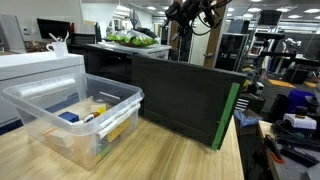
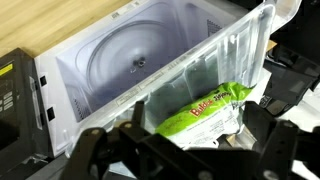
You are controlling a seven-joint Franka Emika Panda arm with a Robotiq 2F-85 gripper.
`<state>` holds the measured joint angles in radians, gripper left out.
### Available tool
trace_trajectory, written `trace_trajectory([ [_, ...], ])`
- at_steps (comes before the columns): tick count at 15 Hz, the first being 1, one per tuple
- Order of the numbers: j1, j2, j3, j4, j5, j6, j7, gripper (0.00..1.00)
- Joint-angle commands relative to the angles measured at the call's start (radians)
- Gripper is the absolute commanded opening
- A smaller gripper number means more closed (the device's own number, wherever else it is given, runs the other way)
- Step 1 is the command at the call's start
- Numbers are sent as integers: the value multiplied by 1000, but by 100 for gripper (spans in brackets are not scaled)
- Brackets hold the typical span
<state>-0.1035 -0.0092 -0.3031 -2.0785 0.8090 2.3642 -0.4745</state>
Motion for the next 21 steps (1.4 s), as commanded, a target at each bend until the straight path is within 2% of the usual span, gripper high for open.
trace_trajectory([
  [1,-39,43,44,51,51,-13,-38,100],
  [14,-106,179,108,183,109,-43,-8,100],
  [21,-135,218,151,228,129,-60,-83,100],
])
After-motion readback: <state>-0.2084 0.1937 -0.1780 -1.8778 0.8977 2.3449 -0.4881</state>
